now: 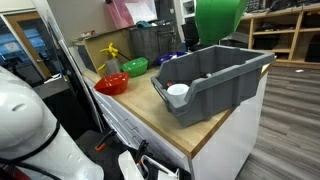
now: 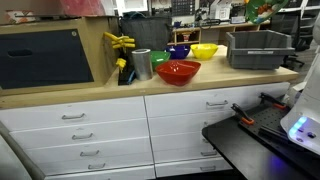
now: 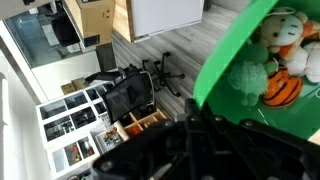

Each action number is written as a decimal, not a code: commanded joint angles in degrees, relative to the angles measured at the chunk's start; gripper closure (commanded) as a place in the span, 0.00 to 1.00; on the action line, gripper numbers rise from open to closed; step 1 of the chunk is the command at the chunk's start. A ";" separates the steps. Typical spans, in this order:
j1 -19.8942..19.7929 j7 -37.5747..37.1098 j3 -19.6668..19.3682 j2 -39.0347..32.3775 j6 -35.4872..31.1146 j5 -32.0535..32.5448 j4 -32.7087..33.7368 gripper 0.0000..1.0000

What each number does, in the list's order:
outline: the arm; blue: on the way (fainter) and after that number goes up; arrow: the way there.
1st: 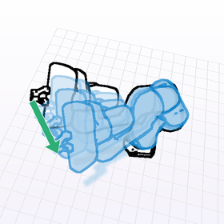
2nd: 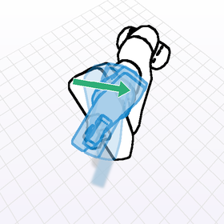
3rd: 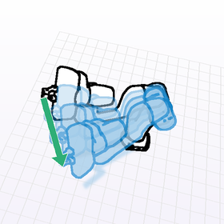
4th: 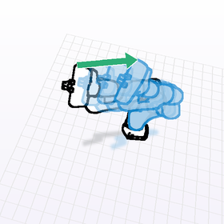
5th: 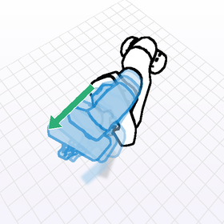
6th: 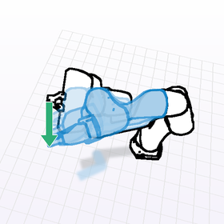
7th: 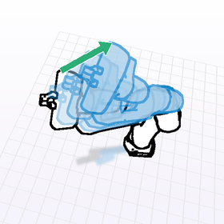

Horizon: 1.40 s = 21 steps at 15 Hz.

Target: Move the trailer to the right, then pour out the dolls from the right green bowl into the grey trailer

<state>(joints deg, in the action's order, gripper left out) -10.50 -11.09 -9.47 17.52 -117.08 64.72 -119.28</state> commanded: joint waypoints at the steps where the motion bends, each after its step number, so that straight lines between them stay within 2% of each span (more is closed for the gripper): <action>1: 1.01 4.07 0.38 -0.81 -0.93 2.67 1.05 0.99; 14: 2.82 14.03 0.60 -1.14 -2.06 8.12 3.19 0.99; 21: 3.48 14.24 1.28 -1.08 -1.66 9.66 3.07 0.99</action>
<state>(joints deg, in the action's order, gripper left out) -7.38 1.39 -8.64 16.75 -118.72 72.99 -117.26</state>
